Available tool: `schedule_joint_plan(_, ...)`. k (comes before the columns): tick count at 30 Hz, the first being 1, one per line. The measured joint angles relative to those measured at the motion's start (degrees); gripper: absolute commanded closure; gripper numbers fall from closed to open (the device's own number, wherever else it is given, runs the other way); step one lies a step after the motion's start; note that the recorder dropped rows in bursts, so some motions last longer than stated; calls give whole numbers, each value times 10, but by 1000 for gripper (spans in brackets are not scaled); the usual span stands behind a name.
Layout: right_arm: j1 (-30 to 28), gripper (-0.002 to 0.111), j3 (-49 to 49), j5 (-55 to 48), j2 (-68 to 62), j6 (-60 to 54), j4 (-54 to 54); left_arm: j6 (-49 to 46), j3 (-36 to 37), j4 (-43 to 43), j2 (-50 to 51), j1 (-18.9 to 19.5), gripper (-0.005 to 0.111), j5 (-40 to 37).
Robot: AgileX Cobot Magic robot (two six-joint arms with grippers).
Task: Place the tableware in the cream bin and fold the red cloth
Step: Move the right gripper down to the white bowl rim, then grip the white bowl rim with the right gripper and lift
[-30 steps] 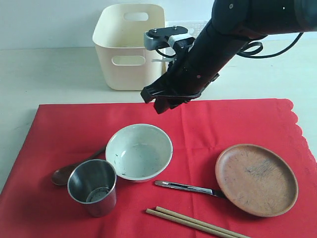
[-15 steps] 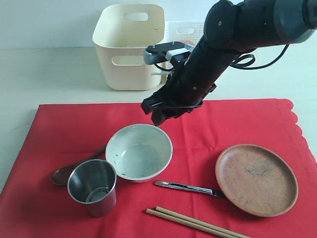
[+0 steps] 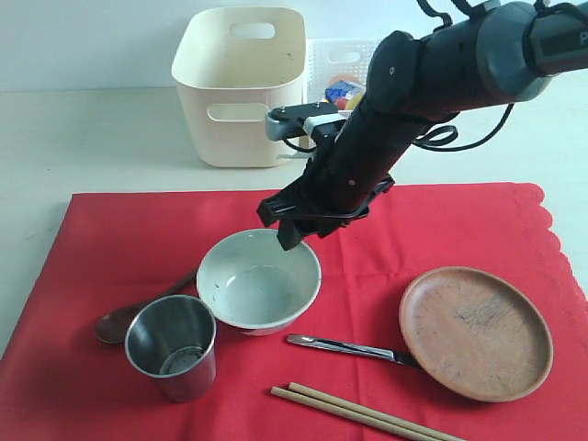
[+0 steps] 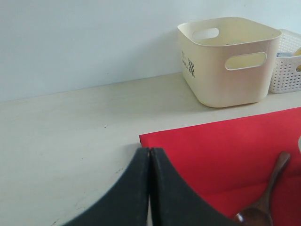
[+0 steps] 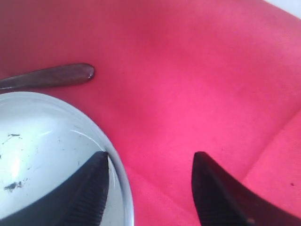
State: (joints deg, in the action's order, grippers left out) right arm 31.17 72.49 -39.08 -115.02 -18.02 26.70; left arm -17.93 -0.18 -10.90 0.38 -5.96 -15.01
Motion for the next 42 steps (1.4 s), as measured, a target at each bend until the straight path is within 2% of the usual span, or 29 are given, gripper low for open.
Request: schedule_joint_plan(42, 1, 57, 0, 12, -40, -8, 31, 0, 0, 0, 0, 0, 105, 0)
